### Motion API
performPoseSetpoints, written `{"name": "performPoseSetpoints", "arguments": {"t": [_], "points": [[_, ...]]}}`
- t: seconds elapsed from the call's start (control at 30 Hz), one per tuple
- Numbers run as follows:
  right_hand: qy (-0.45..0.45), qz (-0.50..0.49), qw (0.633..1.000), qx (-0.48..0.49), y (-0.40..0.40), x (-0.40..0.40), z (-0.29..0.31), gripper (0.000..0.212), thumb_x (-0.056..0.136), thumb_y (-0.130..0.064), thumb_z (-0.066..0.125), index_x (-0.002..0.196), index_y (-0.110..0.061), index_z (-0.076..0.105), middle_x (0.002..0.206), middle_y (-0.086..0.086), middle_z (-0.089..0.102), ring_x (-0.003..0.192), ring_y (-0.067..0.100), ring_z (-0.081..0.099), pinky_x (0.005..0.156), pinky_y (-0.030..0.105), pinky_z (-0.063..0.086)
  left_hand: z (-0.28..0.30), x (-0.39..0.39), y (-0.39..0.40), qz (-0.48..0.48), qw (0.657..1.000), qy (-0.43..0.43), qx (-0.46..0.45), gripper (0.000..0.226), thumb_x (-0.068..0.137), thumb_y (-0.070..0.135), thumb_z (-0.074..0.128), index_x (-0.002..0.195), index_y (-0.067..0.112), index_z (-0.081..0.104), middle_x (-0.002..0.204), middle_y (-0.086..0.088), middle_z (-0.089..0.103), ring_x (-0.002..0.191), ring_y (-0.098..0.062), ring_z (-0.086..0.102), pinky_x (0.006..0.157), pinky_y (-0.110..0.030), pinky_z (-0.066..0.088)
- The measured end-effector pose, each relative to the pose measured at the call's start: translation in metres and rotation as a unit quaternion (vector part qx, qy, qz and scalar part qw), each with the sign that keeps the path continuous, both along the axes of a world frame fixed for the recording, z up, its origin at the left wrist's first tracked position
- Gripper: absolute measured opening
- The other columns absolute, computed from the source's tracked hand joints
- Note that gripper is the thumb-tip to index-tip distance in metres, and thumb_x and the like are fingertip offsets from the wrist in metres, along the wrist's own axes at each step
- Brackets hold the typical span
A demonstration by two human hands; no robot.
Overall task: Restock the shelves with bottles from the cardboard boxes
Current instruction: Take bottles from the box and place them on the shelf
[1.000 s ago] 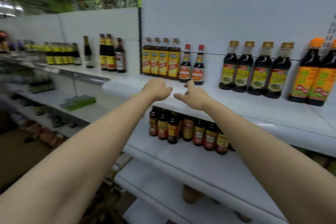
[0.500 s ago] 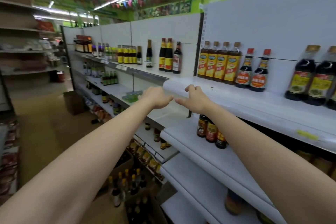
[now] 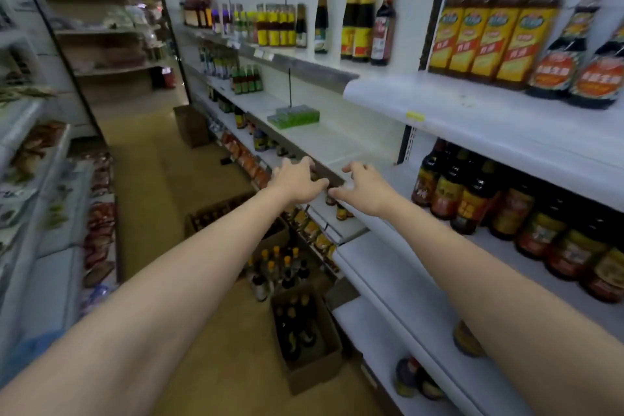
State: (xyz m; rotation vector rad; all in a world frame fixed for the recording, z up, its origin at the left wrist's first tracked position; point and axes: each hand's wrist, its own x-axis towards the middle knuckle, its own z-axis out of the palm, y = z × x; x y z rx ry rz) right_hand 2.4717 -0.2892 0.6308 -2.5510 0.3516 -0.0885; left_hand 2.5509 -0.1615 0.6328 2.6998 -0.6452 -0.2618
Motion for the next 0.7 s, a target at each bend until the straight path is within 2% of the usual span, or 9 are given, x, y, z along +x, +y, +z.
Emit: {"name": "performPoseSetpoints", "arguments": {"t": [0.07,0.17,0.3,0.37,0.47,0.6,0.7], "points": [[0.022,0.012,1.0,0.015,0.0,0.008,-0.026,0.063,0.092,-0.04,0.06,0.142,-0.012,0.033,0.144,0.014,0.032,0.128,0.028,0.043,0.099,0.034,0.04,-0.027,0.002,0.0,0.009,0.999,0.042,0.019,0.056,0.095,0.052,0.044,0.142,0.025,0.032,0.147,-0.021,0.02,0.133,-0.044,0.024,0.104,-0.046,0.033],[0.056,0.029,0.998,0.027,0.001,0.016,-0.066,0.066,0.091,-0.04,0.061,0.143,-0.013,0.032,0.145,0.013,0.031,0.129,0.028,0.042,0.103,0.037,0.04,-0.069,0.004,0.0,0.025,0.995,0.083,0.046,0.053,0.096,0.052,0.042,0.14,0.024,0.035,0.147,-0.018,0.02,0.133,-0.041,0.024,0.103,-0.046,0.034],[0.102,0.04,0.993,0.043,-0.001,0.024,-0.113,0.066,0.091,-0.041,0.061,0.143,-0.013,0.032,0.145,0.012,0.032,0.129,0.028,0.042,0.1,0.035,0.039,-0.128,0.014,0.004,0.036,0.989,0.117,0.087,0.053,0.093,0.056,0.044,0.129,0.017,0.048,0.141,-0.015,0.039,0.131,-0.035,0.032,0.1,-0.049,0.041],[0.122,0.04,0.99,0.052,-0.001,0.027,-0.136,0.065,0.091,-0.04,0.062,0.142,-0.014,0.033,0.144,0.013,0.033,0.128,0.028,0.042,0.099,0.034,0.039,-0.155,0.015,0.007,0.047,0.986,0.132,0.085,0.056,0.09,0.057,0.046,0.129,0.017,0.049,0.135,-0.014,0.046,0.126,-0.035,0.04,0.096,-0.049,0.045],[0.159,0.034,0.984,0.073,0.0,0.029,-0.174,0.063,0.09,-0.038,0.063,0.141,-0.014,0.034,0.142,0.012,0.032,0.125,0.028,0.045,0.096,0.034,0.041,-0.19,0.014,0.014,0.055,0.985,0.147,0.074,0.047,0.088,0.058,0.048,0.119,0.022,0.052,0.126,-0.013,0.053,0.122,-0.033,0.045,0.095,-0.046,0.046],[0.199,0.02,0.975,0.094,0.001,0.031,-0.23,0.061,0.089,-0.037,0.065,0.139,-0.014,0.037,0.139,0.012,0.037,0.125,0.029,0.045,0.099,0.037,0.043,-0.244,0.017,0.026,0.064,0.982,0.161,0.071,0.047,0.089,0.058,0.046,0.121,0.026,0.056,0.131,-0.007,0.052,0.122,-0.029,0.046,0.099,-0.042,0.043],[0.23,0.008,0.968,0.105,0.007,0.033,-0.275,0.06,0.089,-0.034,0.065,0.138,-0.015,0.037,0.141,0.011,0.04,0.127,0.028,0.043,0.098,0.037,0.041,-0.285,0.023,0.033,0.072,0.979,0.181,0.058,0.043,0.094,0.047,0.049,0.126,0.02,0.053,0.135,-0.009,0.049,0.125,-0.026,0.045,0.093,-0.033,0.044]]}}
